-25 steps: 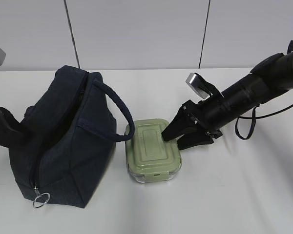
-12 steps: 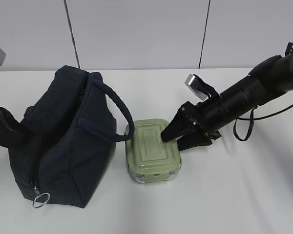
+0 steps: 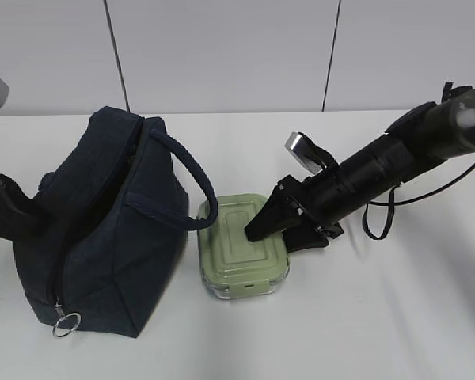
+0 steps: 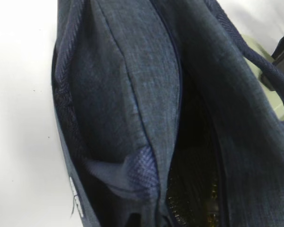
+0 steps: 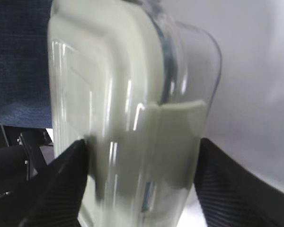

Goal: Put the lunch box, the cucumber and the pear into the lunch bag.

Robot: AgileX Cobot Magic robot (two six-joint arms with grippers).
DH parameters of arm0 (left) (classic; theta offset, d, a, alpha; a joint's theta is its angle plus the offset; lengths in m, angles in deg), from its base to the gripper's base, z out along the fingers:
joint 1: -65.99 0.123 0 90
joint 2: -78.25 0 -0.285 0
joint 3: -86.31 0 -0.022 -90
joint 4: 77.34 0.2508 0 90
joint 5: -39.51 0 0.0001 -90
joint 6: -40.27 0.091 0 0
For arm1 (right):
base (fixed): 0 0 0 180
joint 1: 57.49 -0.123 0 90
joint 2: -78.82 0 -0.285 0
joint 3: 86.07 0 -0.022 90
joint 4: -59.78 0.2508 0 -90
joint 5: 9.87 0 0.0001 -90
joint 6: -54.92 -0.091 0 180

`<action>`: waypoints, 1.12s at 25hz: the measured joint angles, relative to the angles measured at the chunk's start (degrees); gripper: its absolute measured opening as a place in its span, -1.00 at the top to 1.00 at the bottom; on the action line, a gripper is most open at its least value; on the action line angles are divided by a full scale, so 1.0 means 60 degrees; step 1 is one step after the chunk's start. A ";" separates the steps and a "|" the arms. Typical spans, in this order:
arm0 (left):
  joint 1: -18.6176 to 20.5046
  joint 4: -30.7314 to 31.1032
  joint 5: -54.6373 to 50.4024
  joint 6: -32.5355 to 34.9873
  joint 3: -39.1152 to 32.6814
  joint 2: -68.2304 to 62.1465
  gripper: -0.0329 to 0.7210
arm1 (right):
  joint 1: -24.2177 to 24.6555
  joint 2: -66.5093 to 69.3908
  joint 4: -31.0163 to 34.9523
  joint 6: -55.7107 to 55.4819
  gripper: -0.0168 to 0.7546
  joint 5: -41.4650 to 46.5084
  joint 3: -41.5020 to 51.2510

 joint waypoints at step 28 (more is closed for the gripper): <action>0.0000 0.0106 -0.0011 0.0000 0.0000 0.0000 0.91 | 0.0822 -0.3970 -0.0866 -0.1390 0.07 -0.0078 -0.0346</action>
